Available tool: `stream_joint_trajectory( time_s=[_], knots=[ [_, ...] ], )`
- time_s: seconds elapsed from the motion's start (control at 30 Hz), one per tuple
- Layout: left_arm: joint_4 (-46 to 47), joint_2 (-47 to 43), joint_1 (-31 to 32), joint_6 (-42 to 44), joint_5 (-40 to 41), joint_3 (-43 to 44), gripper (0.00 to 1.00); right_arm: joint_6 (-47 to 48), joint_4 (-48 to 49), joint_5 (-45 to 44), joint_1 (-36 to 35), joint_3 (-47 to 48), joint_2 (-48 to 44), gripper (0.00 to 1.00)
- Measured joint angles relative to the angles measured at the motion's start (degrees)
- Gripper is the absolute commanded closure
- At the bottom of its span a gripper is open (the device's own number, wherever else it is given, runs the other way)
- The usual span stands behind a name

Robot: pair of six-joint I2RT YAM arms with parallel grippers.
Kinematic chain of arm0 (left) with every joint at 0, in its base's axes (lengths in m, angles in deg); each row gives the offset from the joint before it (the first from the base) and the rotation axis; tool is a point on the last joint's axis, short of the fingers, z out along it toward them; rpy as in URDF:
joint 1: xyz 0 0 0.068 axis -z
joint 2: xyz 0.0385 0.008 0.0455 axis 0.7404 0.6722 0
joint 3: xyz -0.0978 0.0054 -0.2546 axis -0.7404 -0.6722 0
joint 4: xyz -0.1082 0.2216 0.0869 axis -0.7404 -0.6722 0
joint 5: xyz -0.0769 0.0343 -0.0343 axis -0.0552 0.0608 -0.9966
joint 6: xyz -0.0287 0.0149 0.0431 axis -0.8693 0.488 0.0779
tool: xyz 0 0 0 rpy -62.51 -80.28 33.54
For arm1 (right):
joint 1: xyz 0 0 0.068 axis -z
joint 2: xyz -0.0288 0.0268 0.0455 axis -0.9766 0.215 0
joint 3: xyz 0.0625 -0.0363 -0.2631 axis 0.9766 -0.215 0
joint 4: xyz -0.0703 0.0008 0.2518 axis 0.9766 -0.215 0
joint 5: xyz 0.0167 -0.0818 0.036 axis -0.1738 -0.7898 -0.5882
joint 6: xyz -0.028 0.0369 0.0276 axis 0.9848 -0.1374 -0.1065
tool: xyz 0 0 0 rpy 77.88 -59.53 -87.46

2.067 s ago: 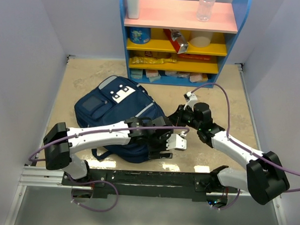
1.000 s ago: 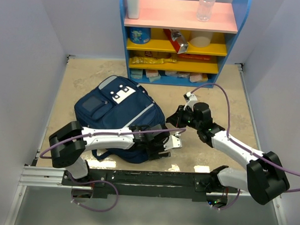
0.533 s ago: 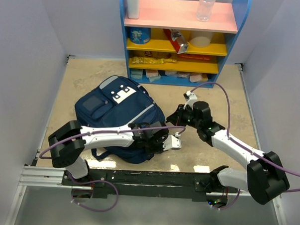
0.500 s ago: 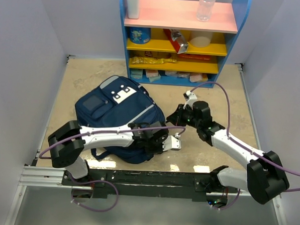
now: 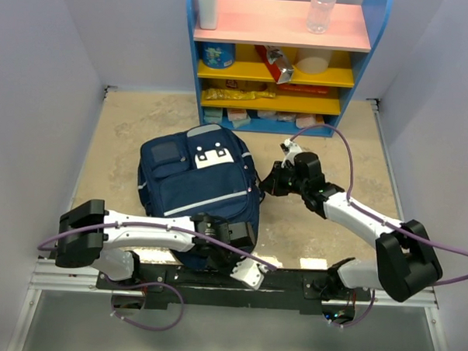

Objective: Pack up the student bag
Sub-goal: Zip the student bag at the center of the board, then adjust the student bag at the center of the board, then reset both arms

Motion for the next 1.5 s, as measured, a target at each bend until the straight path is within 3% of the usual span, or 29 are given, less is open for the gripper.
stream_joint_trajectory(
  time_s=[0.23,0.53,0.6,0.63,0.67,0.7,0.77,0.8,0.87,0.9,1.0,1.17,1.3,1.5],
  knots=[
    [-0.9,-1.0,0.6,6.1,-0.6,-2.3,1.00,0.4,0.3,0.0,0.8,2.6,5.3,1.00],
    [-0.7,-1.0,0.6,7.9,-0.5,-2.9,1.00,0.2,3.3,-1.6,1.5,8.4,13.1,1.00],
    [-0.9,-1.0,0.7,7.8,-0.3,-2.9,0.93,0.2,4.4,-3.4,1.7,10.4,14.6,1.00],
    [-1.1,-1.0,0.7,7.6,0.0,-2.9,0.68,0.2,5.4,-4.2,2.2,11.7,15.3,1.00],
    [-1.3,-0.8,0.8,7.3,0.6,-2.9,0.50,0.1,6.5,-5.0,2.7,13.2,15.7,1.00],
    [-1.2,-0.7,0.7,7.1,1.3,-2.8,0.40,0.1,7.3,-5.7,3.0,14.3,15.9,1.00],
    [-1.0,0.2,-0.5,5.7,2.2,-1.9,0.09,-0.1,8.7,-6.5,3.6,17.0,16.4,1.00],
    [-1.5,1.0,-1.9,4.7,2.5,-0.6,0.00,-0.1,9.2,-6.8,3.7,18.8,17.1,1.00],
    [-4.0,4.3,-6.1,2.8,1.7,4.5,0.00,-0.1,9.4,-7.1,3.9,22.6,19.1,1.00],
    [-5.3,7.0,-8.5,1.8,0.7,9.0,0.00,-0.2,8.8,-7.1,3.9,25.1,20.6,0.86],
    [-5.6,14.3,-13.8,1.4,1.3,21.7,0.00,-0.3,6.8,-7.1,3.9,30.9,23.9,0.67],
    [-8.4,20.6,-20.7,2.1,0.3,41.4,0.00,-0.3,2.9,-8.0,3.9,30.3,21.1,0.47],
    [-9.9,17.1,-21.3,2.3,-0.5,43.7,0.00,-0.6,-0.7,-10.8,3.9,27.3,14.9,0.35],
    [-13.5,12.1,-20.6,2.2,-0.9,42.3,0.00,-0.5,-5.7,-17.0,3.9,27.1,7.9,0.25]
  ],
)
